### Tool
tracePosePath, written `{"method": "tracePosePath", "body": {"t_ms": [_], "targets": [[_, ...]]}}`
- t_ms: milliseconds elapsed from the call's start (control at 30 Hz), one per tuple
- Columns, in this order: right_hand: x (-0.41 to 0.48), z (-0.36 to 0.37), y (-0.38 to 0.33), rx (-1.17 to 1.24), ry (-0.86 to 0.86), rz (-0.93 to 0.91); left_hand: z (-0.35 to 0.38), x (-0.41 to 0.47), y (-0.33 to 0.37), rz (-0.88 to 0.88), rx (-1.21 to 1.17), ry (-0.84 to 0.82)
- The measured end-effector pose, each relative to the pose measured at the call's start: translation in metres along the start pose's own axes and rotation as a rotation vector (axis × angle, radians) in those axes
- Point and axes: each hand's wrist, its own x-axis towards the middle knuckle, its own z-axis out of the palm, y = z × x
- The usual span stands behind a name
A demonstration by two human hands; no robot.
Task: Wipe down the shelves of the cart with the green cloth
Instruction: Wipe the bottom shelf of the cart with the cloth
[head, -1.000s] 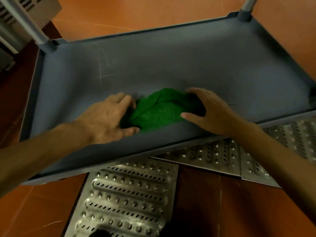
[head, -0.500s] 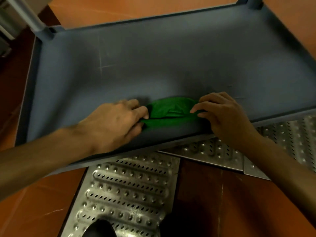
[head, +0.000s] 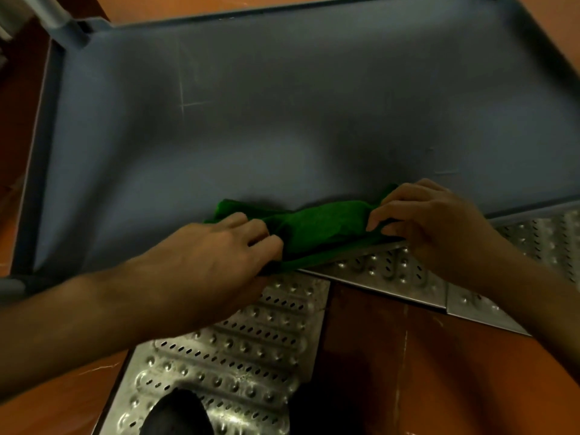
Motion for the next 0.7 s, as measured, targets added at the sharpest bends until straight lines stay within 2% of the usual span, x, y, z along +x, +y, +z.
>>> {"method": "tracePosePath", "body": {"t_ms": [167,233,333,500,700], "targets": [[0.000,0.012,-0.017,0.135,0.063,0.158,0.010,0.004,-0.016,-0.029,0.141,-0.025],[0.005,0.022,-0.030,0.094,0.107,0.198,0.012,0.005,-0.020,-0.029,0.145,-0.014],[0.024,0.037,-0.045,-0.002,0.079,0.246,0.011,0.006,-0.027,-0.015,0.132,0.035],[0.060,0.048,-0.064,0.053,0.101,0.297,0.014,0.004,-0.047,-0.021,0.203,0.118],[0.089,0.058,-0.077,0.022,0.176,0.402,0.017,-0.001,-0.070,-0.058,0.085,0.157]]}}
